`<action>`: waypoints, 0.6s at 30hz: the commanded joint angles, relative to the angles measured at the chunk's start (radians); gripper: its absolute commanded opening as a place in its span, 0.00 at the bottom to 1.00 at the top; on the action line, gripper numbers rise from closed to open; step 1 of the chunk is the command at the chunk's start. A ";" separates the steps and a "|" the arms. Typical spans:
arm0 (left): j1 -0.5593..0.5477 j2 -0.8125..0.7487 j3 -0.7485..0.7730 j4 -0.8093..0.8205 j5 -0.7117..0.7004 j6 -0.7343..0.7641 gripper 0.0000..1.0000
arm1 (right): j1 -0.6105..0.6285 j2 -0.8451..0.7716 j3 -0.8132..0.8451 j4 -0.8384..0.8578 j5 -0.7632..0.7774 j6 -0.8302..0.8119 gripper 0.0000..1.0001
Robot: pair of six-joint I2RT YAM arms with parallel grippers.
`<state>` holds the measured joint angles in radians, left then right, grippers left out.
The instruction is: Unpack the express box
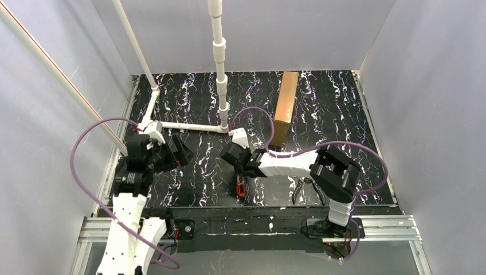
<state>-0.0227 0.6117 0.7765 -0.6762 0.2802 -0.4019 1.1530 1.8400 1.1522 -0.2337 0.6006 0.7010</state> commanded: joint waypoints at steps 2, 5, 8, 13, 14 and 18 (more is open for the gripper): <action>-0.003 0.106 -0.009 0.033 0.155 0.034 0.98 | -0.051 -0.080 0.017 -0.030 -0.100 -0.238 0.38; -0.003 0.092 -0.016 0.044 0.168 0.035 0.98 | -0.050 -0.118 0.015 -0.076 -0.150 -0.256 0.64; -0.003 0.067 -0.028 0.058 0.178 0.035 0.98 | -0.050 -0.159 -0.026 -0.110 -0.222 -0.230 0.77; -0.004 0.081 -0.029 0.061 0.195 0.035 0.98 | -0.021 -0.265 -0.200 0.016 -0.328 -0.189 0.87; -0.005 0.088 -0.030 0.061 0.198 0.037 0.98 | -0.014 -0.277 -0.217 0.030 -0.327 -0.177 0.88; -0.022 0.098 -0.031 0.061 0.192 0.034 0.98 | 0.047 -0.256 -0.200 0.018 -0.246 -0.138 0.97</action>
<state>-0.0292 0.7002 0.7597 -0.6239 0.4503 -0.3843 1.1458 1.5852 0.9340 -0.2604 0.3214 0.5198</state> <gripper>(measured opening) 0.983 0.923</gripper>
